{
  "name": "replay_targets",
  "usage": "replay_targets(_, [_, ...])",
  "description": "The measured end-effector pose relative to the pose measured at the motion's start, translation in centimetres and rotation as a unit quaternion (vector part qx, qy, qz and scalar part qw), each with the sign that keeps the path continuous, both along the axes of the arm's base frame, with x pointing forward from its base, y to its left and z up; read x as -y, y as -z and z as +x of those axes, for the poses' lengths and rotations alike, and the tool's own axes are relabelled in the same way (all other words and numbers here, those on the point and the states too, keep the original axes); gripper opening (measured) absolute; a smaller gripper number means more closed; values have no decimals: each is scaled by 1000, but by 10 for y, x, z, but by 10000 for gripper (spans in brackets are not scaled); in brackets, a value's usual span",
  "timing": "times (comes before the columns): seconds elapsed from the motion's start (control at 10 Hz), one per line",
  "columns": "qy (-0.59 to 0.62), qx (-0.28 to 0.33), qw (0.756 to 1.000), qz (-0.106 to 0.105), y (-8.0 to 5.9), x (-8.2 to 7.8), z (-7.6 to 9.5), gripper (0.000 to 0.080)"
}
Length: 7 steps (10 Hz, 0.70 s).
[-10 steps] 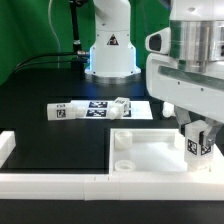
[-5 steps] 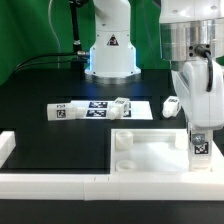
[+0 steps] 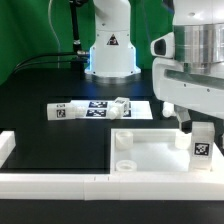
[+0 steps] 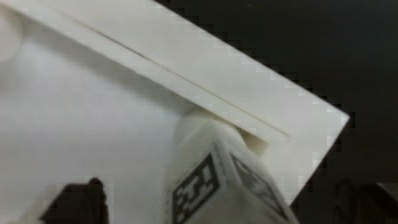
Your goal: Assemble one leg
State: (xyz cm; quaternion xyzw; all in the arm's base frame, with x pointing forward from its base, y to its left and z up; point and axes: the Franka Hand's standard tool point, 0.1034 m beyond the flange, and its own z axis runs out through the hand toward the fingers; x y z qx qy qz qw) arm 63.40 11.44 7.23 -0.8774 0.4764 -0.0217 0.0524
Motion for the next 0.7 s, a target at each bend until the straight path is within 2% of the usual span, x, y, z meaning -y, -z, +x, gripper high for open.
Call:
replay_targets(0.3, [-140,8,990,-23,0,3,1,649])
replay_targets(0.4, [-272,15,961,-43,-2,0,7,649])
replay_targets(0.5, [-317,6,947,-47,-1,-7,8,649])
replay_targets(0.6, [-300,9,953,-47,-1,-6,9,649])
replay_targets(0.7, [-291,8,956,-47,-1,-5,9,529])
